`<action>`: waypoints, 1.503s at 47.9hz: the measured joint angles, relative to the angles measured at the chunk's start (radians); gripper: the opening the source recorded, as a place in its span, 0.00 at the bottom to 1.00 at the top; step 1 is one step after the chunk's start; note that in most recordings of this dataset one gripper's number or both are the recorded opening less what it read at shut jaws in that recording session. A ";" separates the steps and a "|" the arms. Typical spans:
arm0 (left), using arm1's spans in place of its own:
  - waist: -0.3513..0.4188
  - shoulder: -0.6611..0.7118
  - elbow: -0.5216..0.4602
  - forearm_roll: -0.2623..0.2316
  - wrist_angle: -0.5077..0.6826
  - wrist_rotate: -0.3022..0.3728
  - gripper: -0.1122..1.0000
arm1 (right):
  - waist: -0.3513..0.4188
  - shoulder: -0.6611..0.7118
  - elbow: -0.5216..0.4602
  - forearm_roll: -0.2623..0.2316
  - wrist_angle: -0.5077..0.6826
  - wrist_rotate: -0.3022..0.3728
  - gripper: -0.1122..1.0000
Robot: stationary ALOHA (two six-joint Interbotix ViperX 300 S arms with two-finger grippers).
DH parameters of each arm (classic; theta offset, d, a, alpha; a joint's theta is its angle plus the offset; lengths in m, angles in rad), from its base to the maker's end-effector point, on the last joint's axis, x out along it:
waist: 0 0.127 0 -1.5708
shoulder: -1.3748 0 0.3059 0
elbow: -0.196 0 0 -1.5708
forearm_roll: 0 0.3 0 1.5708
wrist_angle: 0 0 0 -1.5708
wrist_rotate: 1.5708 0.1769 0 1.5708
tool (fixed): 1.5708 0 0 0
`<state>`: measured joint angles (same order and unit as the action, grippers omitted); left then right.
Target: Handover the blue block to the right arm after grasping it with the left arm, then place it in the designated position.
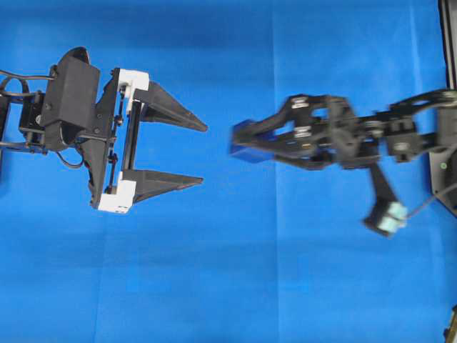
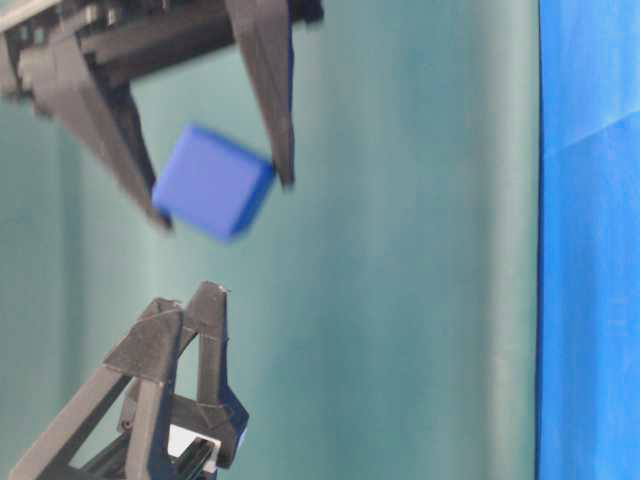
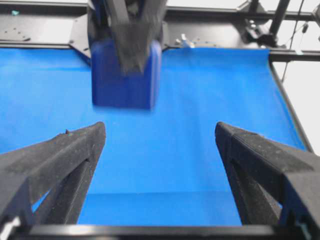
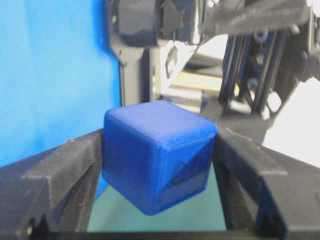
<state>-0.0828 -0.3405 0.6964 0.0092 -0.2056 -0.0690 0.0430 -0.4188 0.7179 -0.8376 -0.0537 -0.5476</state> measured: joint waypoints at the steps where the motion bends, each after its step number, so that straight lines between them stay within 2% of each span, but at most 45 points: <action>1: 0.000 0.000 0.000 0.000 0.002 0.000 0.94 | 0.003 -0.015 0.008 -0.002 0.006 0.003 0.57; 17: 0.000 -0.017 0.015 0.000 0.002 -0.002 0.94 | 0.069 -0.189 0.080 0.002 0.161 0.005 0.56; 27: 0.000 -0.025 0.020 0.000 0.003 0.000 0.94 | 0.095 -0.202 0.086 0.025 0.238 0.005 0.57; 38: 0.002 -0.028 0.023 0.000 0.003 0.000 0.94 | 0.098 -0.202 0.086 0.037 0.250 0.005 0.57; 42: 0.000 -0.028 0.023 0.000 0.003 0.000 0.94 | 0.098 -0.202 0.086 0.055 0.249 0.021 0.57; 47: 0.000 -0.028 0.023 0.000 0.005 0.000 0.94 | 0.100 -0.204 0.086 0.104 0.247 0.089 0.56; 53: 0.000 -0.028 0.023 0.000 0.005 0.000 0.94 | 0.100 -0.221 0.086 0.167 0.247 0.218 0.57; 58: 0.002 -0.028 0.023 0.000 0.005 0.000 0.94 | 0.100 -0.233 0.086 0.210 0.245 0.341 0.56; 63: 0.000 -0.028 0.023 0.000 0.005 0.002 0.94 | 0.100 -0.241 0.086 0.247 0.245 0.494 0.57; 72: 0.000 -0.028 0.023 -0.002 0.005 0.002 0.94 | 0.100 -0.247 0.086 0.256 0.247 0.755 0.56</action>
<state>-0.0828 -0.3682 0.7194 0.0077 -0.2010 -0.0675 0.1427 -0.6657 0.8038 -0.5814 0.1933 0.2071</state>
